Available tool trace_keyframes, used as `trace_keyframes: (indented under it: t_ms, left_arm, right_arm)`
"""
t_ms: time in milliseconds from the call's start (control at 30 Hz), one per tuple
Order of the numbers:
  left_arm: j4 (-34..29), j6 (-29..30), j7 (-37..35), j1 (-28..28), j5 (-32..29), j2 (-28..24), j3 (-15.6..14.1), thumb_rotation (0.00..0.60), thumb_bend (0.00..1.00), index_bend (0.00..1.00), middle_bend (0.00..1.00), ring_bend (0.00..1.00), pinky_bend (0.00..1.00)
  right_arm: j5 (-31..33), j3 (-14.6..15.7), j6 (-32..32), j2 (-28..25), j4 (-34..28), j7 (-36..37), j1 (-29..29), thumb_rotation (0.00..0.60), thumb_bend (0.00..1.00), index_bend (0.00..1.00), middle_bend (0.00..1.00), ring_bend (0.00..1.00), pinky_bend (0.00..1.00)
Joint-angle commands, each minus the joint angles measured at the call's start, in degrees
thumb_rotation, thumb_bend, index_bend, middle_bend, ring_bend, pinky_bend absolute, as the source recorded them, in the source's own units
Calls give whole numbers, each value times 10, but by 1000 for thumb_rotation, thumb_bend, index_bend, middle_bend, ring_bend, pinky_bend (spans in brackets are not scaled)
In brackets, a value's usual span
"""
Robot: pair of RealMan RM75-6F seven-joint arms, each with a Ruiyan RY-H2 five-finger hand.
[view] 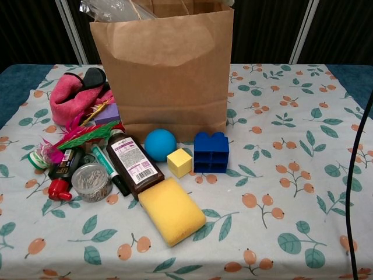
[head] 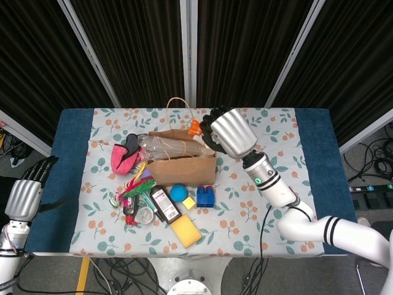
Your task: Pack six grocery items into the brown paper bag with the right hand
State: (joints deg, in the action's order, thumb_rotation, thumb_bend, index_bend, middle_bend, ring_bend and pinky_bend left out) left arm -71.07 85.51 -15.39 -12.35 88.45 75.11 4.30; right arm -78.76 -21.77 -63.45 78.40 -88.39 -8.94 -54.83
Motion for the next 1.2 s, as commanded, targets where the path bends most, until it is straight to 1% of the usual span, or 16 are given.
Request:
trace_keyframes:
  t_ms: [33,167,400,633,767,867,967,1033,1067,1100,1133,1200]
  left_arm:
    - [0,1,-1,0,-1,0,0,600,143,146,199,148,225]
    - [3,2,-4,1,-2,0,1,600,142,146,199,148,225]
    - [9,2,-13,-1,-5,0,5,600,143,146,199,148,225]
    - [16,1,-17,1,-5,2,1,600,143,146,199,148,225]
    - [17,1,-19,1,-6,-1,1,600,143,146,199,148,225]
    - [14,1,-18,-1,-4,-4,3,600,143,146,199,148,225]
    - [9,2,-14,-3,1,-5,2,600,143,146,199,148,225]
    - [5,4,-11,-4,6,-6,0,600,143,146,199,148,225]
    - [3,6,-9,-5,8,-6,0,600,143,146,199,148,225]
    - [-1,6,-6,-6,10,-7,0,600,143,146,199,148,225]
    - [-4,6,-4,-7,12,-7,-1,600,143,146,199,148,225]
    - [-12,8,3,-9,17,-10,-2,600,142,146,199,148,225]
  right_arm:
    - [-4,0,-2,6,0,1,-5,600,316,756,628,528,498]
    - [-9,-3,-7,10,-6,0,-10,600,316,757,628,528,498]
    - [-8,-18,-17,9,-23,-12,-21,600,317,758,628,528,498]
    - [3,0,-7,27,-1,-10,-20,600,317,759,627,528,497]
    - [-2,-1,-14,29,-2,7,-18,600,296,739,608,522,471]
    - [-15,-3,-31,7,-22,14,-6,600,214,668,561,474,410]
    - [-25,14,-33,-50,-60,-14,21,600,106,546,476,364,293]
    - [-16,42,-15,-118,-116,-62,54,600,39,407,374,224,140]
    - [-10,56,-11,-149,-144,-87,71,600,15,322,304,131,60]
    - [-4,76,-15,-186,-181,-118,97,600,1,250,244,58,11]
    - [-3,91,-24,-209,-206,-138,118,600,0,188,193,11,0]
    - [-8,127,-56,-247,-245,-169,169,600,0,148,164,0,0]
